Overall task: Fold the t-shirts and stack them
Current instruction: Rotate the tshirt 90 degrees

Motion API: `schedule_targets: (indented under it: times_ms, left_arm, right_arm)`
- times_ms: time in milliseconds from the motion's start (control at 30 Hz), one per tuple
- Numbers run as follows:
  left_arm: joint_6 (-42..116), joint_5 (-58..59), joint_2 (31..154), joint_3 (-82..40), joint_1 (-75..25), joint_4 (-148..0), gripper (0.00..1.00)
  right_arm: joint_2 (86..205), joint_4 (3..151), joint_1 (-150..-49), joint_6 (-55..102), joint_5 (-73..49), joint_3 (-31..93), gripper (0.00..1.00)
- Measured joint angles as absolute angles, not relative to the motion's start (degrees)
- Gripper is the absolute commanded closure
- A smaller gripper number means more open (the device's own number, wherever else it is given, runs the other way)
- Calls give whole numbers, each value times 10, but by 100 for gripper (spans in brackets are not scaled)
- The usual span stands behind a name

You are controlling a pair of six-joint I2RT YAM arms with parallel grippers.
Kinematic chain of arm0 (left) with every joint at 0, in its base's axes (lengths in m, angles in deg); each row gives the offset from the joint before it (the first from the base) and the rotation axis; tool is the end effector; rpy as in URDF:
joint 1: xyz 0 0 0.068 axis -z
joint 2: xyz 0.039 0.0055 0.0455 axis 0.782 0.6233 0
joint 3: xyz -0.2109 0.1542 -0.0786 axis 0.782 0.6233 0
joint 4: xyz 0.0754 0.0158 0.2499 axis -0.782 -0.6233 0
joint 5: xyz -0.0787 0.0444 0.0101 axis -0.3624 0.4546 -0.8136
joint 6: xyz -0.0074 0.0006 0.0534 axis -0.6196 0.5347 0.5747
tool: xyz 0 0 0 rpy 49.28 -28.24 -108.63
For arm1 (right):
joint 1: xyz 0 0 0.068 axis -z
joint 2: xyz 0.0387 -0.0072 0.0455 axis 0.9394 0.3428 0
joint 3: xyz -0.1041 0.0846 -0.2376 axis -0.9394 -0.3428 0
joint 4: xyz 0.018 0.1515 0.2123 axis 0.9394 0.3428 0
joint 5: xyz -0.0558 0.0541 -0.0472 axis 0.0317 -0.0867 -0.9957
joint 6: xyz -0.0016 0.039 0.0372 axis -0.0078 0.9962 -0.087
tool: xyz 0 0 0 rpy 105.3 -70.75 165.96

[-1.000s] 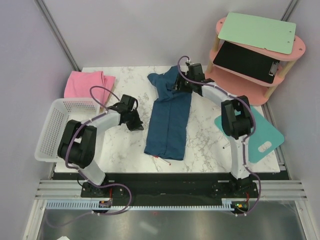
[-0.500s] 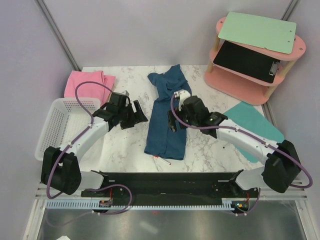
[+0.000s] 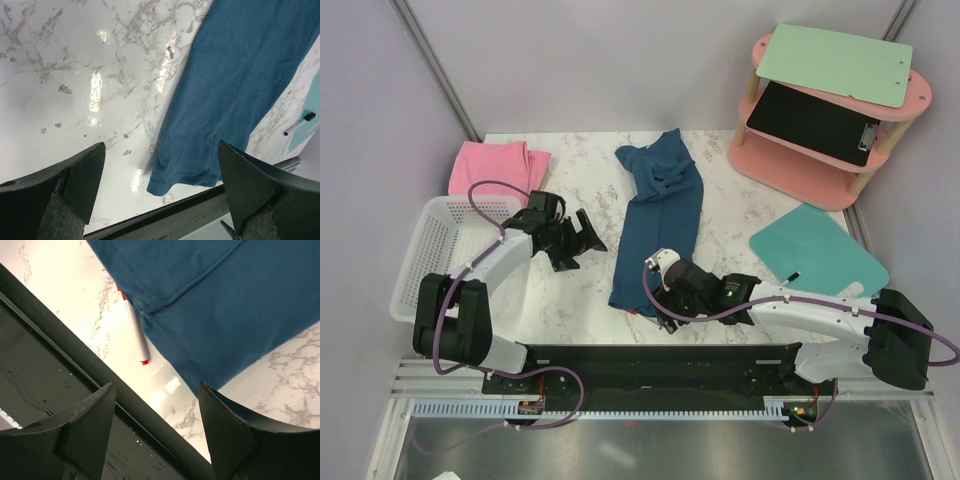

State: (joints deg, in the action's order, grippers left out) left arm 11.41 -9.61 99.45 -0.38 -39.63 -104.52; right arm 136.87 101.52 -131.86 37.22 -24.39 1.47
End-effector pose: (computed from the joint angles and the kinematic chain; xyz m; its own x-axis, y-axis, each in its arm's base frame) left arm 0.2722 -0.0683 0.2089 -0.8826 -0.4004 -0.2465 -0.2260 0.8209 -0.5245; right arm 0.1230 0.2241 0.2243 -0.6435 -0.4687 -0.6052 -0.6722 0.7242 0.1539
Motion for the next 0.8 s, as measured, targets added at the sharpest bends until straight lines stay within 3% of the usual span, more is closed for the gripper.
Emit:
schedule_targets:
  times_ms: [300,667,700,767,800]
  left_arm:
    - [115,-126,1004,38,-413,-1028,0]
    - [120,-129,1004,52,-424,-1021,1]
    - [120,-129,1004,53,-425,-1021,1]
    - [122,-129,1004,55,-425,-1021,1]
    - [122,-129,1004,55,-425,-1021,1]
  right_arm:
    - [1431,950,-1363,397,-236,-6,30]
    - [1535,834,-1368,407,-229,-12,41]
    - [1542,823,-1368,407,-229,-10,43]
    - [1554,805,-1369,408,-230,-3,61]
    - [1561,798,-1369,407,-230,1,74]
